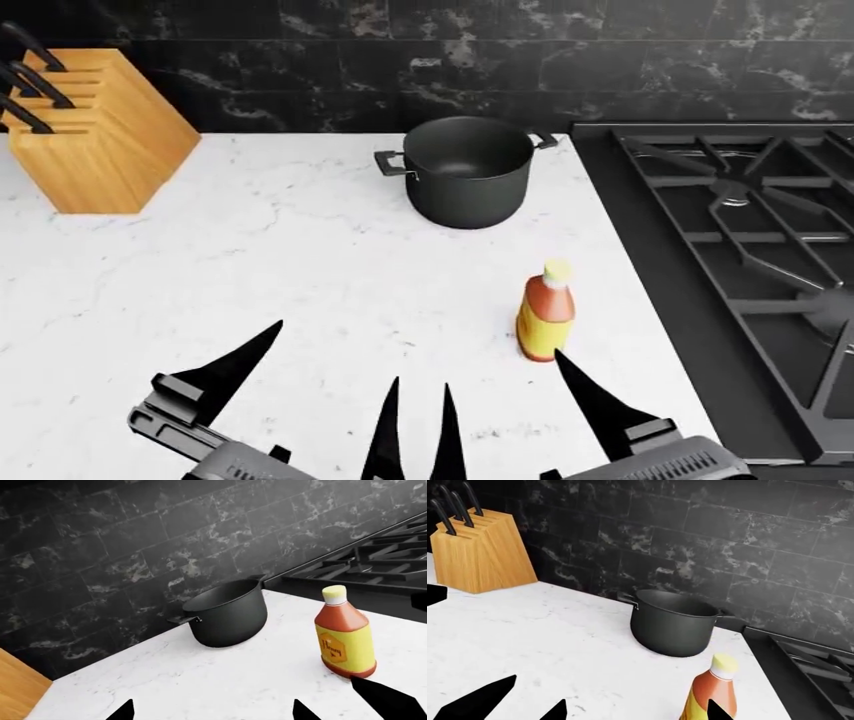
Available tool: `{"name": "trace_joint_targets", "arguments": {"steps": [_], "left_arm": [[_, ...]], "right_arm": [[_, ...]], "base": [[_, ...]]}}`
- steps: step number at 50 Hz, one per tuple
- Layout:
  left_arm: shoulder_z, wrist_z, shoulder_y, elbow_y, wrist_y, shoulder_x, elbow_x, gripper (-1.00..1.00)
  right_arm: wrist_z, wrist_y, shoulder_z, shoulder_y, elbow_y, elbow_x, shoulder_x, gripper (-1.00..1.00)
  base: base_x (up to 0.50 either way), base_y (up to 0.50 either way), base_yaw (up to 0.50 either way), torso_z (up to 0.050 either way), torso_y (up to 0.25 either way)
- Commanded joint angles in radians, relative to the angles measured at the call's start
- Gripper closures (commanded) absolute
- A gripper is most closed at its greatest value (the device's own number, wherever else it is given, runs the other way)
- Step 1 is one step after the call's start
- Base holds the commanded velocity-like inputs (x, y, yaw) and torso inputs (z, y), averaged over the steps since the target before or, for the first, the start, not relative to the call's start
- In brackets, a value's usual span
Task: Pick the honey bottle and honey bottle from the counter and place them in the cabinets closest to them.
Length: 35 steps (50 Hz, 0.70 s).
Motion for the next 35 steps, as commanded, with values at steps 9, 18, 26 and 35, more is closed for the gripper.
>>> {"name": "trace_joint_targets", "arguments": {"steps": [9, 18, 26, 35], "left_arm": [[-0.005, 0.003, 0.006, -0.005, -0.001, 0.0, 0.0, -1.0], [-0.006, 0.004, 0.009, -0.003, -0.001, -0.003, 0.003, -1.0], [-0.008, 0.007, 0.012, -0.005, 0.001, -0.007, 0.005, -1.0], [-0.011, 0.007, 0.012, -0.005, -0.001, -0.007, 0.003, -1.0]], "right_arm": [[-0.015, -0.029, 0.014, -0.015, 0.008, -0.013, 0.022, -1.0], [-0.005, -0.043, 0.039, -0.005, 0.001, -0.001, 0.054, -1.0], [-0.017, -0.082, 0.098, 0.027, 0.014, 0.045, 0.116, -1.0], [-0.04, -0.111, 0.121, 0.018, 0.04, 0.05, 0.142, -1.0]], "base": [[0.17, 0.0, 0.0, 0.0, 0.0], [0.0, 0.0, 0.0, 0.0, 0.0], [0.0, 0.0, 0.0, 0.0, 0.0], [0.0, 0.0, 0.0, 0.0, 0.0]]}}
